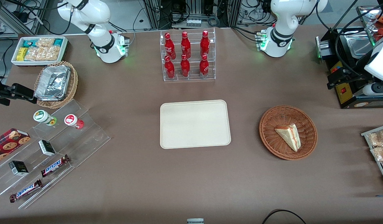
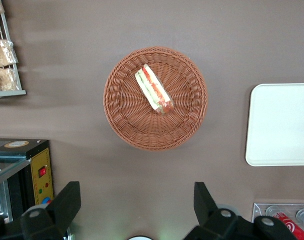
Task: Place sandwich from basket to tray
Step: 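Move the left gripper over the wicker basket holding the wrapped sandwich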
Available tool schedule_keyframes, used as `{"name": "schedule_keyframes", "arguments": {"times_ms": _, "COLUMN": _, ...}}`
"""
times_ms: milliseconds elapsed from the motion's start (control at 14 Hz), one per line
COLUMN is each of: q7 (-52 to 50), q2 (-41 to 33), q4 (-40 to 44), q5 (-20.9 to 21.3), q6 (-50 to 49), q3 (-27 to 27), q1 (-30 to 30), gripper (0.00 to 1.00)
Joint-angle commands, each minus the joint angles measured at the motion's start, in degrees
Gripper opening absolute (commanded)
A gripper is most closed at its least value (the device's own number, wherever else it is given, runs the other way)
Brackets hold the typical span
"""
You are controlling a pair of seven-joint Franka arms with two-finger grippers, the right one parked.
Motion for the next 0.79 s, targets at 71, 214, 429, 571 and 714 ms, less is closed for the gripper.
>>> {"name": "schedule_keyframes", "arguments": {"times_ms": 71, "q7": 0.9, "q2": 0.0, "q4": 0.7, "q5": 0.4, "q6": 0.4, "q3": -0.4, "q1": 0.4, "gripper": 1.0}}
{"name": "schedule_keyframes", "arguments": {"times_ms": 214, "q7": 0.9, "q2": 1.4, "q4": 0.3, "q5": 0.8, "q6": 2.4, "q3": -0.3, "q1": 0.1, "gripper": 1.0}}
{"name": "schedule_keyframes", "arguments": {"times_ms": 429, "q7": 0.0, "q2": 5.5, "q4": 0.0, "q5": 0.8, "q6": 6.2, "q3": -0.3, "q1": -0.1, "gripper": 1.0}}
{"name": "schedule_keyframes", "arguments": {"times_ms": 571, "q7": -0.2, "q2": 7.0, "q4": -1.7, "q5": 0.8, "q6": 9.3, "q3": -0.4, "q1": -0.3, "gripper": 1.0}}
{"name": "schedule_keyframes", "arguments": {"times_ms": 714, "q7": -2.5, "q2": 7.3, "q4": -6.6, "q5": 0.7, "q6": 15.7, "q3": -0.5, "q1": -0.6, "gripper": 1.0}}
